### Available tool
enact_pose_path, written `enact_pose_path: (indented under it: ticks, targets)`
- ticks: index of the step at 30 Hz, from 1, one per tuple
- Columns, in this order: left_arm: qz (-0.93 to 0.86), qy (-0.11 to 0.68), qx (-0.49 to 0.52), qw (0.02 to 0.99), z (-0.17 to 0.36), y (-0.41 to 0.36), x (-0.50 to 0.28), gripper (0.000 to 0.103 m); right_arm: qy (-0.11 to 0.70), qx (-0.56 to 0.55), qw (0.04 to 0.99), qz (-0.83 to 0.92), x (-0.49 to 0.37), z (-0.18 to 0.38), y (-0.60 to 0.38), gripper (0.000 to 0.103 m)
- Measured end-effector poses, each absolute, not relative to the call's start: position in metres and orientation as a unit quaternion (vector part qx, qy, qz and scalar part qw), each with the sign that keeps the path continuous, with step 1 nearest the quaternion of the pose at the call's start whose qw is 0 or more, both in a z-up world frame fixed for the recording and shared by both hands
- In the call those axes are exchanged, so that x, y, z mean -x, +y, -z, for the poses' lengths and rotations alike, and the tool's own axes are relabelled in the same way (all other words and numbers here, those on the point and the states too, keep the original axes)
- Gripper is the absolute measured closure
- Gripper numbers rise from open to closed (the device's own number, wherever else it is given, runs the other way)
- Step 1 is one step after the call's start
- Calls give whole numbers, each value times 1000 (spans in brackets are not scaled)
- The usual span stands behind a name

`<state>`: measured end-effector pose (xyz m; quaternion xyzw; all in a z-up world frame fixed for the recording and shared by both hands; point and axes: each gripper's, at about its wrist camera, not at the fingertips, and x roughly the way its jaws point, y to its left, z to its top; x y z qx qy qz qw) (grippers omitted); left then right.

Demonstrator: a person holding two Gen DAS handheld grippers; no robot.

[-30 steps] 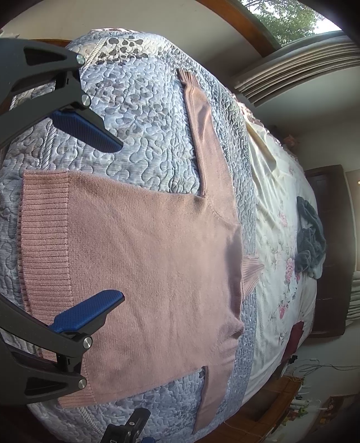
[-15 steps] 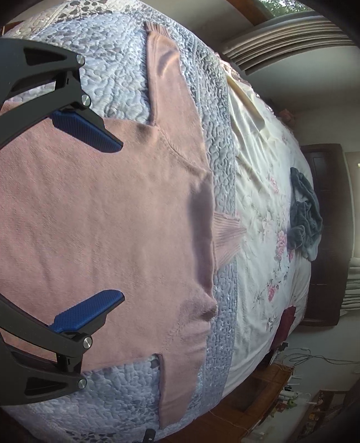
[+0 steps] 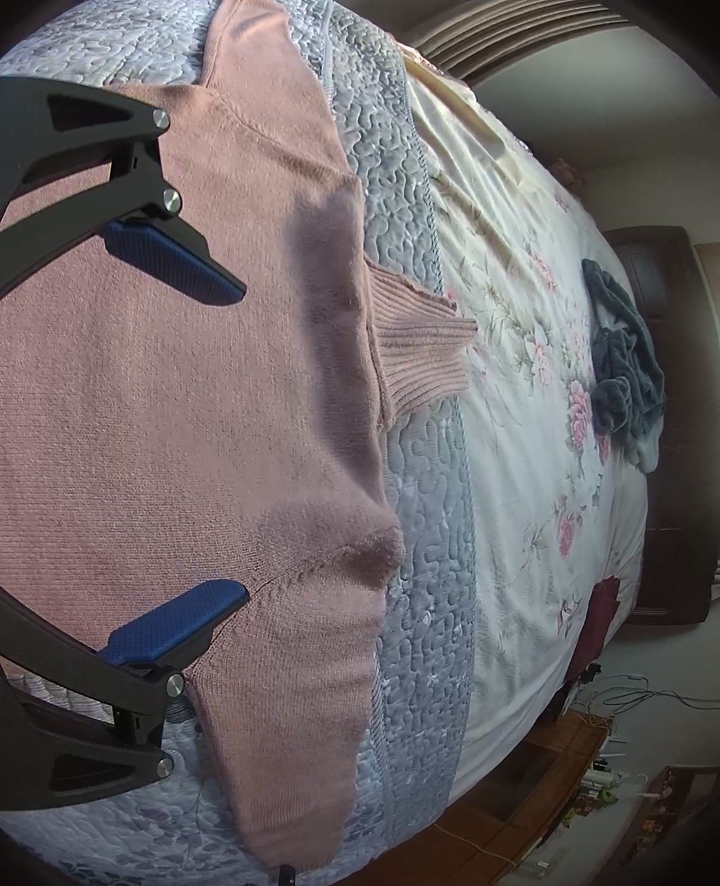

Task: Fold small clothes
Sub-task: 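Grasp the cuff of the sweater sleeve with the right gripper, then fold the held sleeve across the sweater body and release with the right gripper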

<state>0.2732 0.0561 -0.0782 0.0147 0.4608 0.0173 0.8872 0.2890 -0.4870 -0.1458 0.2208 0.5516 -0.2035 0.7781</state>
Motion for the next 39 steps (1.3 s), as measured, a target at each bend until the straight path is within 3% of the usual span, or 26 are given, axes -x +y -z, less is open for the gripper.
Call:
enact_pose_path:
  ticks: [1,2,4,5,6,13,22,37,39]
  targets:
    - [-20,464,-16,886,82,55,-275,4,550,-220,780,202,-291,147,-488,17]
    - [-21,466,-17,884,85,55,-276,4,548,-216,784,199,-294,146,-489,27]
    - [-24,470,-21,882,89,55,-276,4,541,-215,793,180,-299,142,-489,56]
    - [-26,471,-26,881,91,55,-276,4,539,-228,795,162,-300,139,-490,81]
    - [-27,471,-30,881,91,56,-275,4,536,-243,795,147,-301,136,-490,96]
    - [-41,469,-13,882,78,88,-264,4,499,-233,831,79,-293,82,-444,96]
    - [-50,482,5,875,67,144,-253,4,490,-194,848,-61,-305,41,-296,96]
    - [-49,501,17,864,80,188,-246,4,557,-125,804,-170,-307,95,-105,96]
    - [-47,503,21,862,82,189,-247,4,572,-120,793,-173,-304,104,-99,85]
